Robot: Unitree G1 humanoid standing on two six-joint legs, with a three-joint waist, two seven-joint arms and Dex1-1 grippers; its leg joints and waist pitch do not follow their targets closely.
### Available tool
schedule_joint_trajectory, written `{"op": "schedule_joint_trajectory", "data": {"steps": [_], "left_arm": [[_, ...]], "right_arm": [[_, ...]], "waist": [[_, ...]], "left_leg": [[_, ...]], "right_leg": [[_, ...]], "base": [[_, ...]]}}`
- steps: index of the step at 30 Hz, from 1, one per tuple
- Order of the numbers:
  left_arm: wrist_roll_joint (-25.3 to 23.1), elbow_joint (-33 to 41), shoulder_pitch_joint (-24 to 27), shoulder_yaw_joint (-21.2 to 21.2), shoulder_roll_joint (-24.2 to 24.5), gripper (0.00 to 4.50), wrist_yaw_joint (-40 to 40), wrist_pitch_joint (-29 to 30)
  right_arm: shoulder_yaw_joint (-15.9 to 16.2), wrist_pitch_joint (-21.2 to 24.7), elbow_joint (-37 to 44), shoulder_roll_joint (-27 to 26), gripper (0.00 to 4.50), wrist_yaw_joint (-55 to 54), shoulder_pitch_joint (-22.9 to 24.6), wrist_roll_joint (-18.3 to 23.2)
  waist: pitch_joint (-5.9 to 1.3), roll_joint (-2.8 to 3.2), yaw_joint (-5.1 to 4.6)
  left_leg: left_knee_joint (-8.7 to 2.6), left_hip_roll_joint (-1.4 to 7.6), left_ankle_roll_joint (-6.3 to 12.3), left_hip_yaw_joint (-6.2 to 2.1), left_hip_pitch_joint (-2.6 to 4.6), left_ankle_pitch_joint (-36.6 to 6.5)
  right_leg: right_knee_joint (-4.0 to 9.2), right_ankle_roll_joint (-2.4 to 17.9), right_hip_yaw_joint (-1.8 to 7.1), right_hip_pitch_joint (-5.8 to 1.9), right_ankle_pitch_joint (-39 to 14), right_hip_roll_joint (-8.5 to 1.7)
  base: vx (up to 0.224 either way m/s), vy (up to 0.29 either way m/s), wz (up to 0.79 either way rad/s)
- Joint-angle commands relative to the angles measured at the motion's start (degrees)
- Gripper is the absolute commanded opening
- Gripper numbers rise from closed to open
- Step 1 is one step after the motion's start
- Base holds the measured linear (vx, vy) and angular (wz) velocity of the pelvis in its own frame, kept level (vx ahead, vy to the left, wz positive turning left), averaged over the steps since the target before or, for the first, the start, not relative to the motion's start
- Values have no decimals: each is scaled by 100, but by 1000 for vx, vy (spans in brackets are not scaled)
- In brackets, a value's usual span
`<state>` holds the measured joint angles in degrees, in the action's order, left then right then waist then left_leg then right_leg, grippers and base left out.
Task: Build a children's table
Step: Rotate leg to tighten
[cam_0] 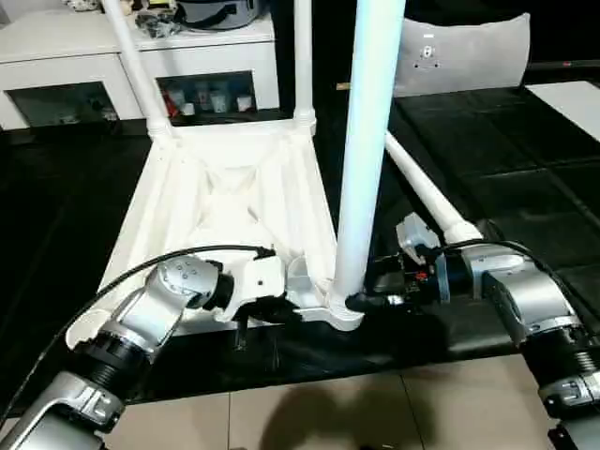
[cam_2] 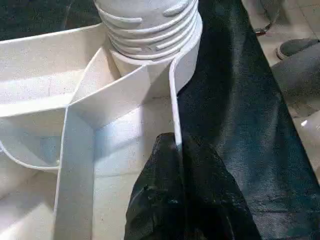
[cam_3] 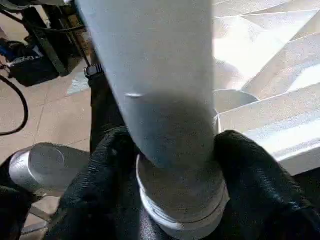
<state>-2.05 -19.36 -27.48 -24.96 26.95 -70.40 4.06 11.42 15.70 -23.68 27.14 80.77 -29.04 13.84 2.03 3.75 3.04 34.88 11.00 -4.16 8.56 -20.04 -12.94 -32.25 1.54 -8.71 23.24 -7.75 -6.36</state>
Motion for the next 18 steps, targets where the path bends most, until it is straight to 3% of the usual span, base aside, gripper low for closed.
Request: {"op": "schedule_joint_trajectory", "data": {"steps": [1, 9, 12, 14, 17, 18], "left_arm": [[-169, -37, 20, -370, 10, 0, -319, -130], [-132, 59, 102, -319, 2, 0, -232, 119], [19, 284, 185, -113, -181, 0, 103, 845], [145, 475, 213, 61, -383, 0, 431, 1368], [232, 673, 222, 237, -651, 0, 832, 1918], [225, 728, 214, 310, -784, 0, 1082, 2151]], "right_arm": [[33, 42, -22, -59, 243, 93, -91, 89], [41, 277, 212, -91, 208, 127, 84, 219], [-69, 536, 493, -253, 202, -385, 278, 257], [-147, 661, 510, -492, 202, -1163, 343, 33], [-304, 638, 381, -865, 201, -2199, 344, -259], [-431, 662, 282, -1073, 200, -2744, 305, -360]], "waist": [[-365, -115, -26], [-370, -130, -10], [-370, -110, -5], [-348, -112, -35], [-304, -117, -124], [-246, -107, -272]], "left_leg": [[-412, 201, 548, 31, -56, -641], [-414, 210, 530, 33, -48, -571], [-413, 209, 522, 30, -50, -509], [-430, 201, 450, 34, -58, -558], [-439, 156, 266, 43, -38, -912], [-413, 73, 125, 22, -36, -1363]], "right_leg": [[304, 887, 324, -378, -1943, -247], [286, 887, 337, -378, -1866, -245], [278, 907, 338, -381, -1822, -250], [303, 881, 339, -381, -1934, -244], [395, 648, 302, -358, -2641, -244], [544, 253, 182, -342, -3512, -219]], "base": [[0, 0, 0], [0, 0, 0], [0, 0, 0], [0, 0, 0], [0, 0, 0], [0, 0, 0]]}}
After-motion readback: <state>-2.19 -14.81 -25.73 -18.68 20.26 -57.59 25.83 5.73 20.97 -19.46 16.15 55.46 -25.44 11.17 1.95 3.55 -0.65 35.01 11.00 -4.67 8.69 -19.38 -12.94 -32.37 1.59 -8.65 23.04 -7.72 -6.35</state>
